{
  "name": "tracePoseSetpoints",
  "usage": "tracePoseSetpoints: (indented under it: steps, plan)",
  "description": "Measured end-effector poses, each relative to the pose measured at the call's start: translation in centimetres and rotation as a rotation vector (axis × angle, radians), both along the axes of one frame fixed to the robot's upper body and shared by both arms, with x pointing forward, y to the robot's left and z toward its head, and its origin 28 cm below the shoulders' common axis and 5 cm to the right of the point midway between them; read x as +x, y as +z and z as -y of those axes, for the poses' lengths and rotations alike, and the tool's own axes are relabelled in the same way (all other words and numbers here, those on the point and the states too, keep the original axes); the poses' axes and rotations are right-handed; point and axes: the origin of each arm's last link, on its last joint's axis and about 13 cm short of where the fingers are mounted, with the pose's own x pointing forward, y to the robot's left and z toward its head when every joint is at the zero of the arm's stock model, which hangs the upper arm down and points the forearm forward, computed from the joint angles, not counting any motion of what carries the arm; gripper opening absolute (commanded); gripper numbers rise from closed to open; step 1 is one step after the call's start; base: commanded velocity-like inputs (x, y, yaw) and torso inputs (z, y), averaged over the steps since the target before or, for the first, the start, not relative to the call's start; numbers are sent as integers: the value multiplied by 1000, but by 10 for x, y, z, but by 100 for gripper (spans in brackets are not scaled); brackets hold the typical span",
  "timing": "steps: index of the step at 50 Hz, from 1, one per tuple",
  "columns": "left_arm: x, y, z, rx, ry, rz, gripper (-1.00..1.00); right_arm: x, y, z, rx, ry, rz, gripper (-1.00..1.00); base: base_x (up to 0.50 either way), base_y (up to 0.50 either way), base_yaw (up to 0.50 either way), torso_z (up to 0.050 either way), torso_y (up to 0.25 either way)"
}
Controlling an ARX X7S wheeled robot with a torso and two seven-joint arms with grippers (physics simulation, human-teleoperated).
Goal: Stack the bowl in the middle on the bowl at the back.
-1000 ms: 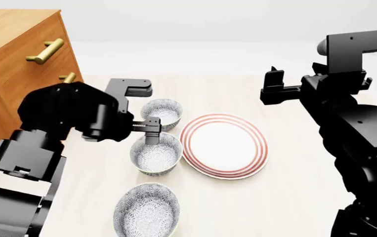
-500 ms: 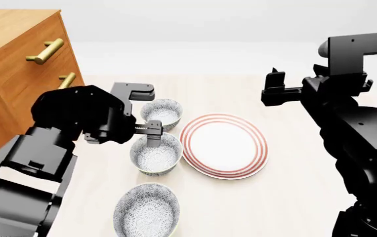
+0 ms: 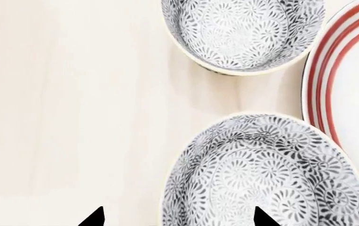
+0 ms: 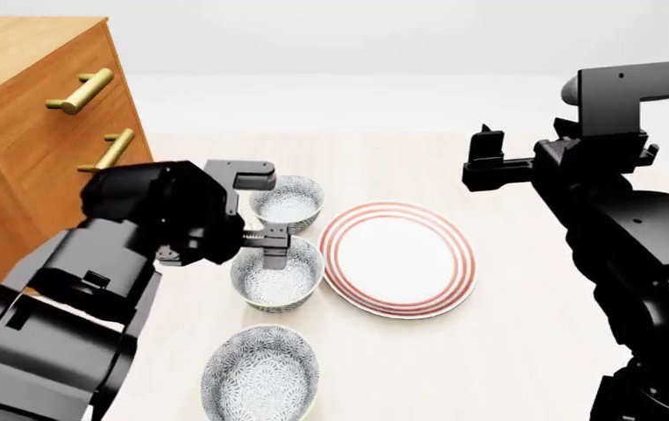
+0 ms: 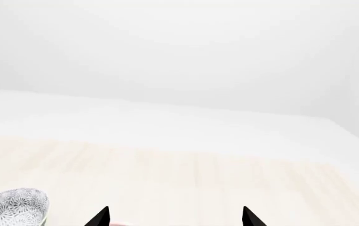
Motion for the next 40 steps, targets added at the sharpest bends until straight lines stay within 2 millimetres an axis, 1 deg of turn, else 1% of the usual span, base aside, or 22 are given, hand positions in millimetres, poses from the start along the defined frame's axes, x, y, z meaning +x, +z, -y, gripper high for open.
tracePoseSetpoints:
  steps: [40]
  plan:
    - [-3,-22,-4,-56,70,-81,100,0,1,-1,-15,1,-14,100,0,0,0,0,0]
